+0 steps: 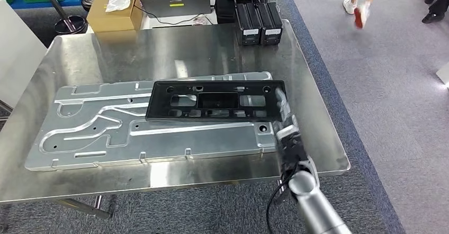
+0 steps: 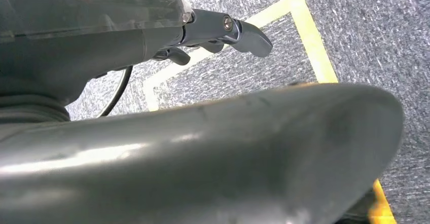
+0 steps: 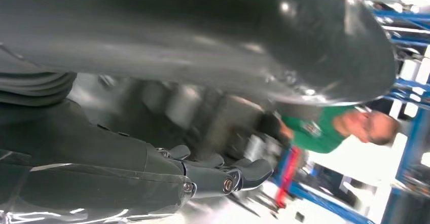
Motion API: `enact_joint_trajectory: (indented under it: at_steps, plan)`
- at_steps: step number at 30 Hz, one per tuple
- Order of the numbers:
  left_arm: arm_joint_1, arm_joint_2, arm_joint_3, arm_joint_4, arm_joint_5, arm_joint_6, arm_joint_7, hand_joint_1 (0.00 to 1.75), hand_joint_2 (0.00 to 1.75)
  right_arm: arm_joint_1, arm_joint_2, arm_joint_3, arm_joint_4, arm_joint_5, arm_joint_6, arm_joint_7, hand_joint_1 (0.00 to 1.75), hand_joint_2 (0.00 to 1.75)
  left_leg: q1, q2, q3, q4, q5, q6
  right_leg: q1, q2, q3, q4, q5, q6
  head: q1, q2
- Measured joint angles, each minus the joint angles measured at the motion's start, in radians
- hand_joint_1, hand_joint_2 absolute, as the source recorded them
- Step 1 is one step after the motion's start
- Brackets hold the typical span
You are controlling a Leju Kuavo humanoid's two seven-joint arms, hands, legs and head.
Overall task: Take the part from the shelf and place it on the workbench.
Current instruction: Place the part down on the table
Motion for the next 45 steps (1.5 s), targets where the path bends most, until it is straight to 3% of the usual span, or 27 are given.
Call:
enact_joint_trajectory:
  at_steps: [1, 2, 3, 5, 7, 11, 13, 15, 16, 17, 18, 19, 20, 22, 24, 27, 28, 31, 32, 33, 34, 37, 38, 41, 43, 45]
  plan:
    - [0.001, 0.001, 0.001, 0.000, 0.001, 0.000, 0.000, 0.00, 0.00, 0.026, 0.011, 0.009, -0.001, 0.011, -0.014, 0.005, 0.00, 0.00, 0.000, 0.000, -0.024, 0.054, -0.019, -0.001, 0.002, 0.000, 0.000, 0.000, -0.001, -0.001, 0.000, 0.000]
    - [0.003, 0.002, 0.003, 0.000, 0.002, 0.000, 0.000, 0.00, 0.00, 0.049, 0.020, 0.017, -0.001, 0.024, -0.029, 0.009, 0.00, 0.00, 0.000, 0.000, -0.033, 0.073, -0.018, 0.000, 0.004, -0.001, 0.000, 0.001, -0.001, -0.002, 0.000, 0.000]
    - [0.005, 0.003, 0.004, 0.000, 0.001, 0.000, 0.001, 0.00, 0.00, 0.070, 0.029, 0.024, -0.001, 0.037, -0.045, 0.012, 0.00, 0.00, 0.000, 0.000, -0.021, 0.051, 0.002, 0.002, 0.005, 0.000, 0.000, 0.002, -0.001, -0.002, 0.000, 0.000]
    - [0.007, 0.006, 0.005, 0.000, 0.001, 0.000, 0.002, 0.00, 0.00, 0.100, 0.045, 0.035, 0.000, 0.065, -0.078, 0.015, 0.00, 0.00, -0.002, 0.001, 0.047, -0.086, 0.068, 0.014, 0.008, 0.003, 0.001, 0.004, -0.002, -0.001, 0.000, 0.000]
    - [0.007, 0.009, 0.006, 0.000, 0.000, 0.000, 0.003, 0.00, 0.00, 0.122, 0.057, 0.044, 0.000, 0.113, -0.126, 0.014, 0.00, 0.00, -0.007, 0.002, 0.103, -0.199, 0.105, 0.025, 0.012, 0.004, 0.000, 0.007, -0.003, 0.004, 0.000, 0.000]
    - [0.011, 0.011, 0.006, 0.000, -0.008, 0.000, 0.005, 0.00, 0.00, 0.159, 0.074, 0.060, -0.002, 0.253, -0.254, -0.012, 0.00, 0.00, -0.008, 0.004, 0.117, -0.232, 0.118, 0.041, 0.010, 0.004, -0.001, 0.012, -0.007, 0.025, 0.001, 0.000]
    - [0.012, 0.012, 0.006, 0.000, -0.015, 0.000, 0.006, 0.00, 0.00, 0.183, 0.080, 0.061, -0.013, 0.347, -0.322, -0.038, 0.00, 0.00, -0.003, 0.005, 0.120, -0.241, 0.127, 0.051, 0.008, 0.004, -0.025, 0.069, -0.048, 0.037, 0.003, 0.000]
    - [0.012, 0.012, 0.005, 0.000, -0.022, -0.002, 0.007, 0.00, 0.00, 0.217, 0.088, 0.053, -0.028, 0.424, -0.351, -0.067, 0.00, 0.00, -0.003, 0.006, 0.119, -0.241, 0.128, 0.056, 0.003, 0.004, -0.079, 0.195, -0.117, 0.047, 0.005, 0.000]
    - [0.012, 0.013, 0.005, 0.000, -0.025, -0.003, 0.008, 0.00, 0.00, 0.236, 0.095, 0.045, -0.038, 0.461, -0.355, -0.080, 0.00, 0.00, -0.004, 0.006, 0.119, -0.241, 0.128, 0.056, 0.001, 0.004, -0.106, 0.255, -0.141, 0.051, 0.005, 0.000]
    - [0.012, 0.013, 0.004, 0.000, -0.028, -0.004, 0.009, 0.00, 0.00, 0.254, 0.103, 0.035, -0.049, 0.496, -0.356, -0.091, 0.00, 0.00, -0.004, 0.006, 0.118, -0.240, 0.128, 0.055, -0.001, 0.004, -0.120, 0.286, -0.147, 0.054, 0.005, 0.000]
    - [0.012, 0.013, 0.003, 0.000, -0.032, -0.005, 0.011, 0.00, 0.00, 0.271, 0.113, 0.022, -0.065, 0.535, -0.357, -0.099, 0.00, 0.00, -0.004, 0.006, 0.118, -0.239, 0.128, 0.054, -0.004, 0.003, -0.114, 0.280, -0.134, 0.055, 0.005, 0.000]
    - [0.012, 0.014, 0.002, 0.000, -0.035, -0.007, 0.013, 0.00, 0.00, 0.288, 0.126, 0.007, -0.087, 0.572, -0.358, -0.105, 0.00, 0.00, -0.003, 0.005, 0.118, -0.237, 0.126, 0.053, -0.005, 0.003, -0.088, 0.232, -0.104, 0.056, 0.005, 0.000]
    - [0.011, 0.014, 0.000, 0.000, -0.037, -0.008, 0.014, 0.00, 0.00, 0.304, 0.139, -0.007, -0.109, 0.602, -0.359, -0.109, 0.00, 0.00, -0.003, 0.005, 0.119, -0.235, 0.124, 0.050, -0.007, 0.002, -0.048, 0.159, -0.070, 0.055, 0.006, 0.000]
    - [0.010, 0.014, -0.003, 0.000, -0.039, -0.009, 0.016, 0.00, 0.00, 0.330, 0.164, -0.029, -0.146, 0.637, -0.360, -0.113, 0.00, 0.00, -0.006, 0.004, 0.119, -0.229, 0.119, 0.040, -0.004, 0.002, 0.015, 0.040, -0.031, 0.046, 0.005, 0.000]
    - [0.009, 0.015, -0.004, 0.000, -0.039, -0.009, 0.018, 0.00, 0.00, 0.350, 0.184, -0.043, -0.168, 0.650, -0.361, -0.115, 0.00, 0.00, -0.008, 0.004, 0.119, -0.227, 0.117, 0.028, 0.002, 0.004, 0.028, 0.010, -0.031, 0.033, 0.004, 0.000]
    - [0.007, 0.016, -0.005, 0.000, -0.037, -0.009, 0.022, 0.00, 0.00, 0.374, 0.210, -0.059, -0.185, 0.654, -0.362, -0.111, 0.00, 0.00, -0.004, 0.005, 0.112, -0.207, 0.098, 0.011, -0.001, 0.005, 0.029, 0.002, -0.024, 0.012, 0.004, 0.000]
    - [0.007, 0.016, -0.006, 0.000, -0.032, -0.009, 0.023, 0.00, 0.00, 0.377, 0.217, -0.061, -0.189, 0.654, -0.362, -0.104, 0.00, 0.00, -0.003, 0.005, 0.097, -0.171, 0.074, 0.006, -0.003, 0.004, 0.030, -0.001, -0.022, 0.006, 0.003, 0.000]
    - [0.008, 0.016, -0.017, 0.000, -0.005, -0.010, 0.027, 0.00, 0.00, 0.387, 0.232, -0.064, -0.192, 0.645, -0.362, -0.097, 0.00, 0.00, 0.001, 0.005, 0.014, 0.017, -0.022, -0.005, -0.001, 0.001, 0.027, -0.001, -0.020, -0.002, 0.002, 0.000]
    - [0.010, 0.017, -0.021, 0.000, 0.001, -0.010, 0.027, 0.00, 0.00, 0.392, 0.236, -0.065, -0.190, 0.640, -0.362, -0.103, 0.00, 0.00, 0.001, 0.005, -0.001, 0.056, -0.032, -0.007, -0.001, 0.001, 0.027, 0.000, -0.019, -0.003, 0.002, 0.000]
    - [0.011, 0.017, -0.023, 0.000, 0.005, -0.012, 0.028, 0.00, 0.00, 0.396, 0.240, -0.067, -0.188, 0.635, -0.362, -0.107, 0.00, 0.00, 0.002, 0.005, 0.000, 0.057, -0.024, -0.008, 0.000, 0.001, 0.026, 0.001, -0.018, -0.003, 0.002, 0.000]
    - [0.012, 0.018, -0.025, 0.000, 0.008, -0.015, 0.029, 0.00, 0.00, 0.398, 0.244, -0.068, -0.185, 0.631, -0.362, -0.110, 0.00, 0.00, 0.002, 0.005, 0.022, 0.018, 0.002, -0.007, 0.000, 0.001, 0.026, 0.003, -0.018, -0.003, 0.002, 0.000]
    - [0.010, 0.021, -0.028, 0.000, 0.015, -0.024, 0.032, 0.00, 0.00, 0.398, 0.249, -0.069, -0.182, 0.620, -0.362, -0.114, 0.00, 0.00, 0.001, 0.004, 0.122, -0.177, 0.084, 0.004, 0.003, 0.003, 0.023, 0.014, -0.020, 0.006, 0.003, 0.000]
    - [0.009, 0.022, -0.028, 0.000, 0.015, -0.026, 0.032, 0.00, 0.00, 0.397, 0.249, -0.069, -0.180, 0.615, -0.362, -0.115, 0.00, 0.00, -0.001, 0.003, 0.135, -0.208, 0.093, 0.009, 0.005, 0.004, 0.020, 0.016, -0.019, 0.011, 0.003, 0.000]
    - [0.010, 0.023, -0.030, 0.000, 0.015, -0.029, 0.032, 0.00, 0.00, 0.396, 0.249, -0.069, -0.176, 0.604, -0.362, -0.116, 0.00, 0.00, -0.003, 0.004, 0.129, -0.216, 0.105, 0.029, 0.005, 0.004, 0.014, 0.017, -0.013, 0.031, 0.003, 0.000]
    - [0.009, 0.024, -0.030, 0.000, 0.015, -0.030, 0.032, 0.00, 0.00, 0.395, 0.249, -0.069, -0.172, 0.598, -0.362, -0.116, 0.00, 0.00, -0.001, 0.007, 0.120, -0.223, 0.119, 0.046, 0.002, 0.003, -0.002, 0.052, -0.051, 0.042, 0.004, 0.000]
    - [0.006, 0.024, -0.031, 0.000, 0.013, -0.031, 0.033, 0.00, 0.00, 0.392, 0.249, -0.069, -0.167, 0.596, -0.362, -0.117, 0.00, 0.00, -0.001, 0.009, 0.105, -0.225, 0.131, 0.055, 0.000, 0.003, -0.041, 0.157, -0.133, 0.048, 0.004, 0.000]
